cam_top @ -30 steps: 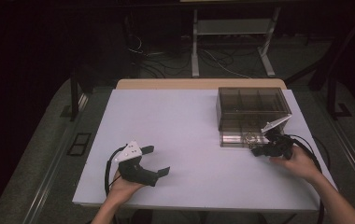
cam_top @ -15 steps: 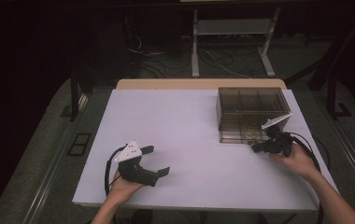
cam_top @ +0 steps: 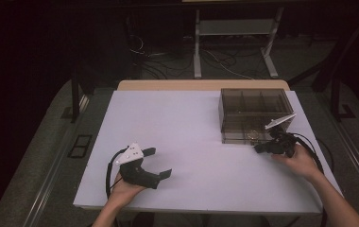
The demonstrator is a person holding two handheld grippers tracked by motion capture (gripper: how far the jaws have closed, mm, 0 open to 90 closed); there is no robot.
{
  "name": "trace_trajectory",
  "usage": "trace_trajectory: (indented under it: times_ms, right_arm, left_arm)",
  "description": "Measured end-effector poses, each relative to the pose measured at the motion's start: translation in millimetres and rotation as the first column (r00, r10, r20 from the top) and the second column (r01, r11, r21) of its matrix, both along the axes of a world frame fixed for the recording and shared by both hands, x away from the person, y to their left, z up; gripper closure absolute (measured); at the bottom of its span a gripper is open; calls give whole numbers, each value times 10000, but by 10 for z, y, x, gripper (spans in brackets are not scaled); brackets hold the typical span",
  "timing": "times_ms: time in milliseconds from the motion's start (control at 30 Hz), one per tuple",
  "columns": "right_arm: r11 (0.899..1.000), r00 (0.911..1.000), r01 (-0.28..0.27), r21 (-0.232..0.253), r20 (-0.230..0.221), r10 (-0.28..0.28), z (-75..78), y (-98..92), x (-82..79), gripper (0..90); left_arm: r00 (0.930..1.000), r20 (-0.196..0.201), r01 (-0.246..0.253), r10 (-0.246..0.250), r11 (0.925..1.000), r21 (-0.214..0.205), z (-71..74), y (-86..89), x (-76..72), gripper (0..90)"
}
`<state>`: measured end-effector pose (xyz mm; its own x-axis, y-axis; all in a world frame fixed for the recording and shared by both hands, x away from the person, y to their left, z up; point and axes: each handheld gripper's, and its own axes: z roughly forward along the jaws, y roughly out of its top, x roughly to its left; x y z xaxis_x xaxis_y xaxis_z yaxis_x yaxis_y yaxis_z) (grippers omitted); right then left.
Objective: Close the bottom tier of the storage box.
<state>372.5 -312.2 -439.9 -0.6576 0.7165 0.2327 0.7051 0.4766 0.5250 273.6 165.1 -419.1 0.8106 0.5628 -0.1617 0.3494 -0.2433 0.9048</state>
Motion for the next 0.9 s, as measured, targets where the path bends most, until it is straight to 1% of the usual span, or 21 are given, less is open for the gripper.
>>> trace_trajectory:
  times_ms: [267, 467, 700, 900]
  right_arm:
    - [9999, 9999, 102, 38, 27, -103, -4, -8, 17, 891]
    - [9998, 9998, 188, 57, -2, -188, -3, -13, 60, 891]
    - [9989, 9991, 416, 191, -26, -416, -14, -32, 114, 891]
    - [9984, 9988, 488, 280, -16, -488, -19, -40, 138, 890]
  left_arm:
    - [10000, 2, 7, -7, 10000, 4, 0, 0, 2, 0]
    - [10000, -4, 8, -8, 10000, -18, -2, -7, -1, 0]
    - [10000, -9, -2, 2, 10000, -1, 0, 2, 0, 0]
    - [10000, -8, 23, -23, 10000, 2, -3, -5, 5, 0]
